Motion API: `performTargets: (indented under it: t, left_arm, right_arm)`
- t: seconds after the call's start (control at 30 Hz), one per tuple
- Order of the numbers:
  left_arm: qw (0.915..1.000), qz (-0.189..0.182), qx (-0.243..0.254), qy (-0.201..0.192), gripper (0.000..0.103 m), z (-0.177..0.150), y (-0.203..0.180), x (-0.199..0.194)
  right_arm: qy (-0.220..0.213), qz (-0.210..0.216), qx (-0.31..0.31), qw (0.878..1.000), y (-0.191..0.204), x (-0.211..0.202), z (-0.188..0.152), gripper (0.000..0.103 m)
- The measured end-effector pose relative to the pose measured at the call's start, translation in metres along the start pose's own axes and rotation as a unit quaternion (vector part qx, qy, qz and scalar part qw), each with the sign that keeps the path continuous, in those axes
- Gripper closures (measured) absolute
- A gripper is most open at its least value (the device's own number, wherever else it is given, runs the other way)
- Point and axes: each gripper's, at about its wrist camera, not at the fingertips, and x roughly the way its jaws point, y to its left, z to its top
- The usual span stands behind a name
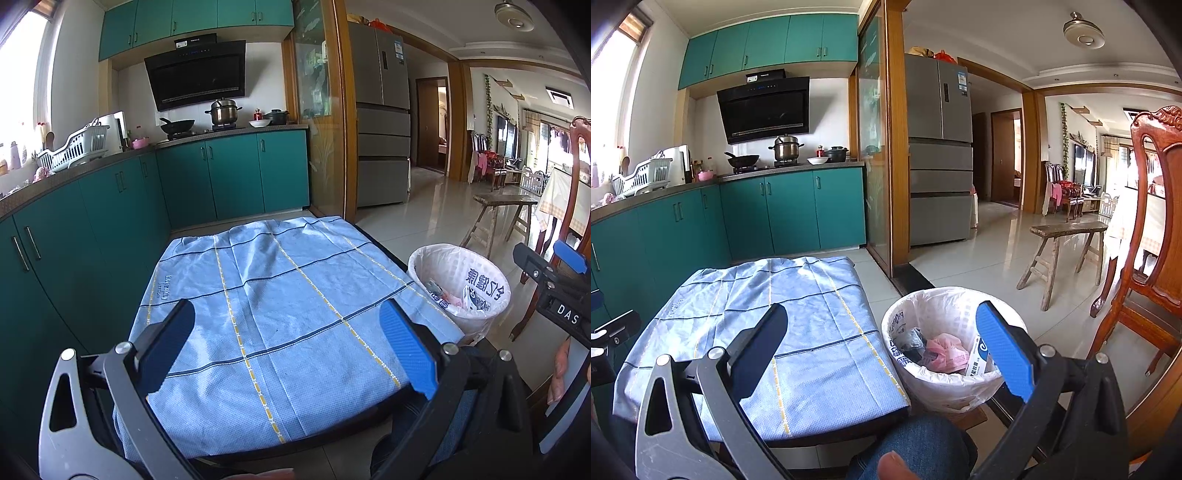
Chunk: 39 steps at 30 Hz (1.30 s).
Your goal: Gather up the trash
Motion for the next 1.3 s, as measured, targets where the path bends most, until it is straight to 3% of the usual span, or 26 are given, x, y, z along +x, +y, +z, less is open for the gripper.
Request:
performTargets:
  t: [1.3]
  left_arm:
    - [0.9997,-0.006,0.009,0.02,0.003,-0.003,-0.009,0.016]
  right_arm:
    - [0.019,0.007,-0.011,1.0,-0.002,0.014,-0.005,0.003]
